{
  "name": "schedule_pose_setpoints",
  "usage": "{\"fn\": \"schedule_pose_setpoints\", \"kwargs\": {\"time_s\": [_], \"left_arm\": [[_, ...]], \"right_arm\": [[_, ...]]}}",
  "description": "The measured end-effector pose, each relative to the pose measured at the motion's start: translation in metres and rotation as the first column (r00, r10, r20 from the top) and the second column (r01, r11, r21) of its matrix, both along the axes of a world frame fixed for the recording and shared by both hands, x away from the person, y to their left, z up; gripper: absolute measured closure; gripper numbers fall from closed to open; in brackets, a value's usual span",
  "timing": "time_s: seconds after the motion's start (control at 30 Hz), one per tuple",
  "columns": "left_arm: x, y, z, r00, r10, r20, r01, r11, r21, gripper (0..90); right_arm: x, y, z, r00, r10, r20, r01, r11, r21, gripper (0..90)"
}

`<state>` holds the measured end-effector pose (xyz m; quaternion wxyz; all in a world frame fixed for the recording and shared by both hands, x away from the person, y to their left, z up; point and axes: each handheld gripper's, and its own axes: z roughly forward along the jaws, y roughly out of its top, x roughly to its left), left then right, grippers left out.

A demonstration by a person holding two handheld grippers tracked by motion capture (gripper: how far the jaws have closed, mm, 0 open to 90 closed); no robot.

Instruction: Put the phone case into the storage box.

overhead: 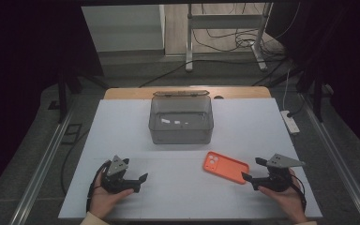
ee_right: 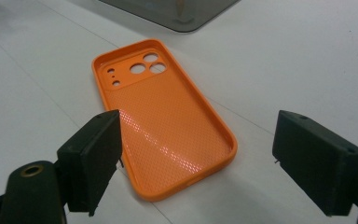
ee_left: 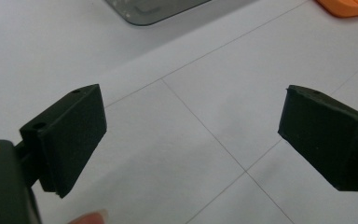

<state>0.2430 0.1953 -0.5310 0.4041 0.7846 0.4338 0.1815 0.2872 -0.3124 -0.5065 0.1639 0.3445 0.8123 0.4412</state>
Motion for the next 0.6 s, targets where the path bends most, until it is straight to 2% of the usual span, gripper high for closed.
{"fn": "schedule_pose_setpoints", "kwargs": {"time_s": [0.13,0.37,0.47,0.6], "left_arm": [[0.002,-0.001,0.0,1.0,0.002,-0.001,-0.002,1.0,0.0,7.7],[0.003,-0.002,0.001,1.0,0.003,-0.003,-0.003,1.0,-0.002,7.7],[0.005,-0.003,0.0,1.0,0.0,-0.004,0.0,1.0,0.004,7.7],[0.007,-0.002,0.0,1.0,0.001,-0.006,-0.001,1.0,0.001,7.7]], "right_arm": [[0.0,-0.001,-0.001,1.0,0.002,-0.005,-0.002,1.0,-0.001,16.1],[-0.001,-0.002,0.004,0.9999,-0.002,0.012,0.002,0.9999,-0.013,16.2],[0.0,-0.004,0.013,0.9995,-0.013,0.028,0.012,0.9998,0.016,16.4],[0.003,-0.002,0.016,0.9995,-0.012,0.028,0.012,0.9995,0.03,16.4]]}}
